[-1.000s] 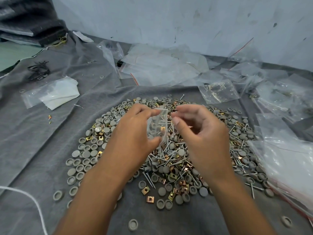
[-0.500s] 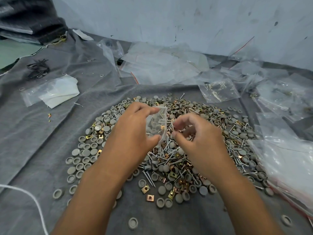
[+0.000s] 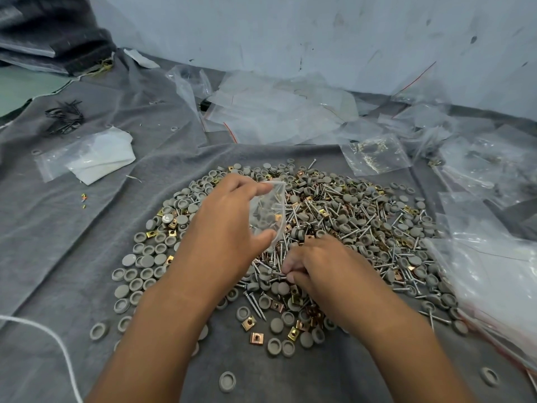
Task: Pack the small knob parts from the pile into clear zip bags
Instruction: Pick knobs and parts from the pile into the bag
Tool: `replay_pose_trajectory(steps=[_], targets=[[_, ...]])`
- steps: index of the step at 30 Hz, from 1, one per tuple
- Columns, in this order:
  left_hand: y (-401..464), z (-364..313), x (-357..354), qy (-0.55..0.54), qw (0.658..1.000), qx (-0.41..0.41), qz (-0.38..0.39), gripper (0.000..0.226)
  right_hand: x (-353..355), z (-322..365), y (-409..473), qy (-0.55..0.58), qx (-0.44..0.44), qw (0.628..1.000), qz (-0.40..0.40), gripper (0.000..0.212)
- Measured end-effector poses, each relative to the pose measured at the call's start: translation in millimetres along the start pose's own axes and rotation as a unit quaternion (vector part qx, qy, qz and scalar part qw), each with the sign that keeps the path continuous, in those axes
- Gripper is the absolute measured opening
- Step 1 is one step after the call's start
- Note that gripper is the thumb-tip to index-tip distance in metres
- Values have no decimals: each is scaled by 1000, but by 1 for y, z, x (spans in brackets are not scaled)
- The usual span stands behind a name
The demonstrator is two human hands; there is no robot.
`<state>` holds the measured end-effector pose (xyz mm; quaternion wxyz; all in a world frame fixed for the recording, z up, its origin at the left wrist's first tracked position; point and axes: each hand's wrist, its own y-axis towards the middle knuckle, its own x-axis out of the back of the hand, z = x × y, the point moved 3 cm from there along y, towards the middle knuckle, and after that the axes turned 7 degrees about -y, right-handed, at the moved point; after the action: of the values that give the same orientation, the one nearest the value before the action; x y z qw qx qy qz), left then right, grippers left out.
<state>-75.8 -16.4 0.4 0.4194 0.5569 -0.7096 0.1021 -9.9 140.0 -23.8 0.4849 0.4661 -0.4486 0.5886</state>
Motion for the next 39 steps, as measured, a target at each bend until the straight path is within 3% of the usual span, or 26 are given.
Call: replay_pose_trajectory(steps=[9,12,14,21,28,32,35,39], targets=[[0,0,0,0,1000,2,2,68,1,0,-2,0,23,999,26,1],[0,0,-1,0,1000,3,4,68,0,-1,-2,-16,36,998,58,17],[0,0,-1,0,1000,4,3,68,1,0,-3,-12,41,997,57,10],[0,1,-1,9,1000,-2,-2,68,7,-16,2,163,-15,986,6,11],[0,1,-1,-1,1000,-2,-2,68,-7,-1,4,74,7,997,37,17],[0,1,0,-1,1000,0,-2,67,-7,-6,4,44,4,999,15,19],[0,1,-1,-1,1000,-4,-1,68,3,-11,1,183,-3,983,-14,10],[0,1,-1,4,1000,-6,-4,70,33,-7,0,370,32,910,-185,4]])
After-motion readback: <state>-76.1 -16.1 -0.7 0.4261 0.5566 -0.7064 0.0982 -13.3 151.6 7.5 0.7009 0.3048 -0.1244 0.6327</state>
